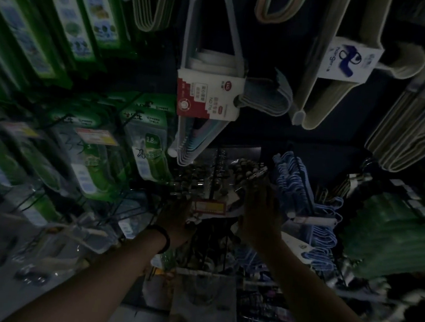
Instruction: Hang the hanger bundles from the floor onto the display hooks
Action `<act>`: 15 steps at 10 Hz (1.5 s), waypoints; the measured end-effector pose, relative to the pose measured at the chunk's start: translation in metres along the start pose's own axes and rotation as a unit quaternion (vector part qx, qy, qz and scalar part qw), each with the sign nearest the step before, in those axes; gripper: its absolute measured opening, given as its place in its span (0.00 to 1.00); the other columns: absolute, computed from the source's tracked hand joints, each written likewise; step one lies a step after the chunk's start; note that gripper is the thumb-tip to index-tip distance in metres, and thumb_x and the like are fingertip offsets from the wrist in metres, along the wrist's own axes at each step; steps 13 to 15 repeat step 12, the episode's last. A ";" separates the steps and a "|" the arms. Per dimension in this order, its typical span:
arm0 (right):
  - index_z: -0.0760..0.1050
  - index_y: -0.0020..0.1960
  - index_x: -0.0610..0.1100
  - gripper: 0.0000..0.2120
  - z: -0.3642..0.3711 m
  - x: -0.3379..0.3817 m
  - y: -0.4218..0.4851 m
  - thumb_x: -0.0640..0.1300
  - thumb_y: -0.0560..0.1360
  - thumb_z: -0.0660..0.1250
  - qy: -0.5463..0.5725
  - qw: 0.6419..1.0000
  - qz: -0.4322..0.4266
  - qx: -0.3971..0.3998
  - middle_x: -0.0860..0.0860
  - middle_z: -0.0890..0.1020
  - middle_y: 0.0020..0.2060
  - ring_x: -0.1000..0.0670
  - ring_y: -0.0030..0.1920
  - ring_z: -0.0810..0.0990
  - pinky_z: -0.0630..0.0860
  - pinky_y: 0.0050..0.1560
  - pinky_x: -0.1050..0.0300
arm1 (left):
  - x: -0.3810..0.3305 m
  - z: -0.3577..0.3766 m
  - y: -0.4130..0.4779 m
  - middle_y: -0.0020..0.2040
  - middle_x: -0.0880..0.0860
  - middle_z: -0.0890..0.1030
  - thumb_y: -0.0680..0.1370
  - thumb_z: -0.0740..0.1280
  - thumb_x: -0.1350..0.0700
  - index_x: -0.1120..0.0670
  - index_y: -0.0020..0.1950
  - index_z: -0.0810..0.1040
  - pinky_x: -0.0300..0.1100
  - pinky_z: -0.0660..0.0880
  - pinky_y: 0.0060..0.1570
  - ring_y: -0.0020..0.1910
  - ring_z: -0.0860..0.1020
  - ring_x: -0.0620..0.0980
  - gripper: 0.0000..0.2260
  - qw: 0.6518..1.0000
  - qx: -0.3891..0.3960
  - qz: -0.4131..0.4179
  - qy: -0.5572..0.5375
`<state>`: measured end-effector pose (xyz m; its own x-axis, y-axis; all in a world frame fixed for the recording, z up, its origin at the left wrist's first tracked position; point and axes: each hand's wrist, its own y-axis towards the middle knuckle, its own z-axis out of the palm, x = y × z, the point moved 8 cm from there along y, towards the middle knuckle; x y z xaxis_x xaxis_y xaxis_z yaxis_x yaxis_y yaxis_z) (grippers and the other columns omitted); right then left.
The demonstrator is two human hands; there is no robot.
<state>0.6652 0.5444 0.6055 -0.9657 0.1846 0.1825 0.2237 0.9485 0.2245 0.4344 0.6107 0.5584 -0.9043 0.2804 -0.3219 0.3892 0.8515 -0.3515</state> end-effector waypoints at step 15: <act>0.60 0.78 0.54 0.30 0.015 0.042 -0.128 0.52 0.80 0.68 0.138 0.990 -0.002 0.041 0.44 0.74 0.70 0.41 0.64 0.78 0.79 0.55 0.50 | 0.028 0.006 -0.103 0.62 0.50 0.81 0.84 0.64 0.44 0.47 0.64 0.79 0.47 0.79 0.56 0.57 0.79 0.50 0.12 0.993 -0.046 0.058 -0.094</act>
